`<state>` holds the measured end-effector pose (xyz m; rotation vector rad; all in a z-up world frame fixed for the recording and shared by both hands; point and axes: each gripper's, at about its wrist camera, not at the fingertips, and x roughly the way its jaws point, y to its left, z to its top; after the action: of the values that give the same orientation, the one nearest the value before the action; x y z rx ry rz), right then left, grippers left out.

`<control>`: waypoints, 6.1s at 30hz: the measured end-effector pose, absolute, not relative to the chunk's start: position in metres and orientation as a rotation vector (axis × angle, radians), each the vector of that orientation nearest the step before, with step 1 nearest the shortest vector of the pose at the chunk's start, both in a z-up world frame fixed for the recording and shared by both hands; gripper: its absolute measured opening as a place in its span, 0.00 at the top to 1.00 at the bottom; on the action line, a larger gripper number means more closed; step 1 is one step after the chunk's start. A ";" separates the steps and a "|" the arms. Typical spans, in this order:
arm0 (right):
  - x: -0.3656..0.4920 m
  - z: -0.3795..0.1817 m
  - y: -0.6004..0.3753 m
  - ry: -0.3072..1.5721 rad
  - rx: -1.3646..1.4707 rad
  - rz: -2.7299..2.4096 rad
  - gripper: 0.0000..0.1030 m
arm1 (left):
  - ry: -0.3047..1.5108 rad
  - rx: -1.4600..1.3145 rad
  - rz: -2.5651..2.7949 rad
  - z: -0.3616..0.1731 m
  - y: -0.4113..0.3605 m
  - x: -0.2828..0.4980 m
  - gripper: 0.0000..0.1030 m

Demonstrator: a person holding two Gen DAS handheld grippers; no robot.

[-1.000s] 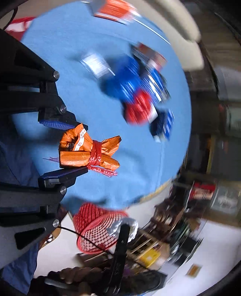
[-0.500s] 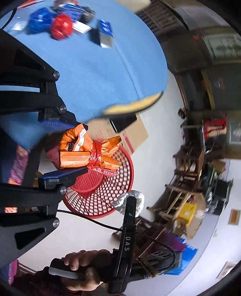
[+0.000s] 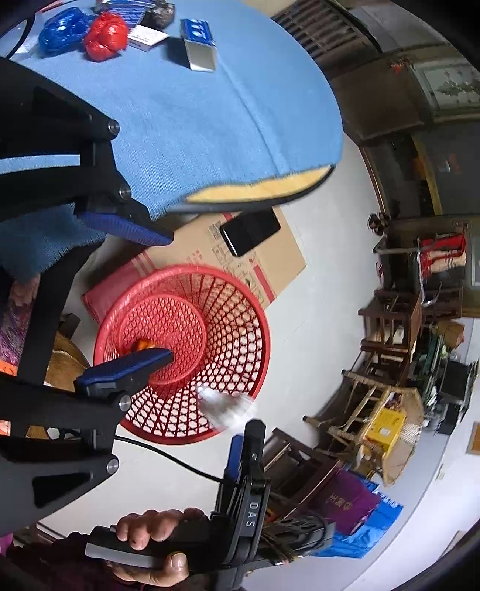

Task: Collect trash
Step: 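Carry tissue and orange wrapper to the red basket and open both grippers, then grasp the red plastic bag with the right gripper while the left grasps the clear tray, then drop the red bag and clear tray into the red basket, opening both grippers, then grasp the blue box with the right gripper while the left grasps the blue bag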

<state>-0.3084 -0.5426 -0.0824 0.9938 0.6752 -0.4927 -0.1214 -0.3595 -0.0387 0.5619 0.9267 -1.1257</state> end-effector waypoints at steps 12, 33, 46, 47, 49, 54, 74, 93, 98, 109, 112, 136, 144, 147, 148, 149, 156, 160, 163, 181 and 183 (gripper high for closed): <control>-0.330 -0.135 -0.561 0.744 1.146 -0.801 0.33 | 0.857 0.380 -0.768 -0.014 -0.213 -0.063 0.43; -0.239 -0.038 -0.484 0.678 0.702 -0.725 0.33 | 0.884 0.170 -0.401 -0.045 -0.041 0.012 0.29; 0.002 -0.031 -0.275 0.855 0.407 0.073 0.52 | 1.016 -0.052 -0.474 -0.065 -0.052 0.048 0.29; 0.018 -0.035 -0.261 0.874 0.405 0.104 0.52 | 1.029 -0.077 -0.477 -0.068 -0.048 0.049 0.30; 0.039 -0.050 -0.249 0.894 0.412 0.139 0.52 | 1.048 -0.103 -0.477 -0.073 -0.043 0.051 0.38; 0.085 -0.080 -0.218 0.968 0.390 0.165 0.52 | 1.088 -0.097 -0.460 -0.084 -0.032 0.051 0.47; -0.023 -0.063 -0.272 0.865 0.495 0.094 0.61 | 1.016 -0.119 -0.362 -0.063 -0.036 0.056 0.27; -0.076 -0.050 -0.281 0.756 0.437 0.067 0.61 | 0.820 -0.026 -0.392 -0.040 -0.046 0.009 0.41; -0.105 -0.047 -0.304 0.720 0.468 0.021 0.61 | 0.761 0.050 -0.541 -0.016 -0.084 -0.023 0.41; -0.188 -0.044 -0.387 0.649 0.565 -0.167 0.61 | 0.838 0.237 -0.880 -0.017 -0.212 -0.062 0.40; -0.214 -0.050 -0.415 0.642 0.606 -0.238 0.61 | 0.868 0.292 -0.954 -0.023 -0.249 -0.072 0.40; -0.280 -0.073 -0.488 0.580 0.818 -0.387 0.45 | 0.914 0.421 -1.021 -0.036 -0.314 -0.095 0.36; -0.226 -0.055 -0.446 0.617 0.729 -0.265 0.45 | 0.870 0.277 -0.774 -0.026 -0.193 -0.059 0.33; -0.200 -0.050 -0.424 0.639 0.693 -0.217 0.45 | 0.869 0.203 -0.638 -0.024 -0.144 -0.036 0.32; -0.194 -0.049 -0.417 0.644 0.685 -0.203 0.45 | 0.872 0.167 -0.586 -0.022 -0.127 -0.023 0.31; -0.187 -0.048 -0.410 0.648 0.679 -0.190 0.45 | 0.879 0.140 -0.549 -0.021 -0.115 -0.014 0.31; -0.106 -0.028 -0.365 0.690 0.541 -0.083 0.45 | 0.967 -0.142 -0.335 -0.023 -0.061 0.059 0.27; -0.037 -0.017 -0.343 0.731 0.440 -0.004 0.45 | 1.075 -0.257 -0.286 -0.042 -0.061 0.084 0.27; 0.015 -0.017 -0.322 0.781 0.348 0.034 0.45 | 1.131 -0.297 -0.261 -0.055 -0.065 0.094 0.27; 0.162 -0.076 -0.281 0.924 0.091 0.040 0.53 | 1.217 -0.390 -0.366 -0.094 -0.072 0.107 0.42; 0.153 -0.075 -0.289 0.910 0.145 0.027 0.54 | 1.207 -0.364 -0.375 -0.092 -0.075 0.101 0.43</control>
<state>0.1525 -0.2895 -0.0748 0.1445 0.9099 0.0266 0.1007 -0.0746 -0.0920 -0.3642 1.2068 -0.3748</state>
